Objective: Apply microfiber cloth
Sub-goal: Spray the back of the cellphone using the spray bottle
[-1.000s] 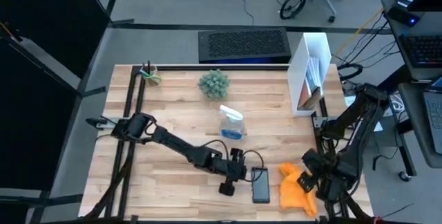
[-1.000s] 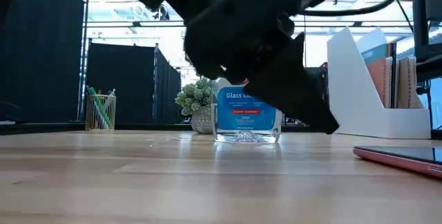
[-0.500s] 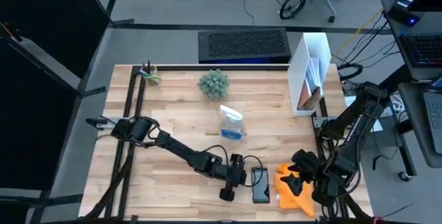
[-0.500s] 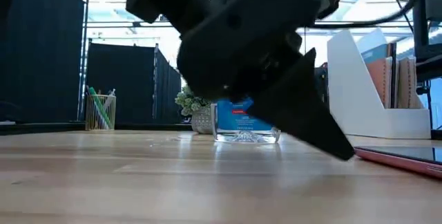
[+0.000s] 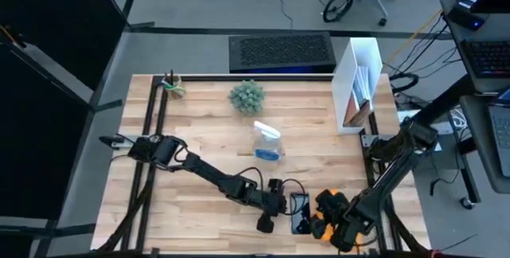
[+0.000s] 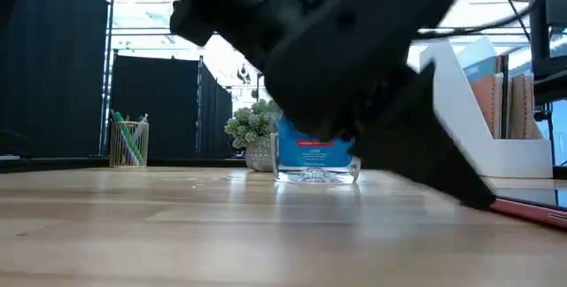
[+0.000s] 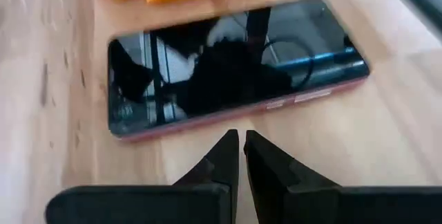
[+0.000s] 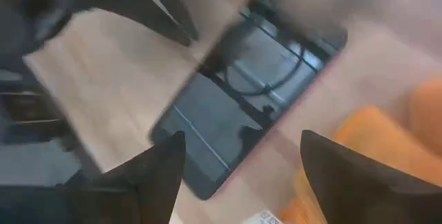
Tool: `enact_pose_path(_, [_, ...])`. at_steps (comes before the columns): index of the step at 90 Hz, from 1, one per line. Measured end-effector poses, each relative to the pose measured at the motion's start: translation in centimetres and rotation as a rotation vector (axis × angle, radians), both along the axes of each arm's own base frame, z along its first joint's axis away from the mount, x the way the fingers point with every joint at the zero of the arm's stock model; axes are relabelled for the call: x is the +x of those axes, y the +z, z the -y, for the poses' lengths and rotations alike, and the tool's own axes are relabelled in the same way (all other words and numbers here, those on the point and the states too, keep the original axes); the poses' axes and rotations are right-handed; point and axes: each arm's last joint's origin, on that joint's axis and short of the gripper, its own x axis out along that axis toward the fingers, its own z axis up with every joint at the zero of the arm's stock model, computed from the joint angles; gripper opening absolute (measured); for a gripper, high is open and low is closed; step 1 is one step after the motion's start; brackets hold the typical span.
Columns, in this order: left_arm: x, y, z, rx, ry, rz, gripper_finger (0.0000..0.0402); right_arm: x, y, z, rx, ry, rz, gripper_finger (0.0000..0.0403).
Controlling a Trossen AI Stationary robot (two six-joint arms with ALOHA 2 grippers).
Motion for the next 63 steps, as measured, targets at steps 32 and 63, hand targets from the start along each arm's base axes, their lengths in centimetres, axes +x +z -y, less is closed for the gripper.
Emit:
enact_pose_path(32, [0.5, -1.6, 0.1, -0.031, 0.024, 0.025, 0.0015, 1.3, -4.2, -1.4, -0.001, -0.082, 0.048, 0.0263])
enact_pose_path(63, [0.7, -2.5, 0.2, -0.079, 0.061, 0.041, 0.0015, 2.3, -4.4, -2.1, 0.001, -0.058, 0.18, 0.0263])
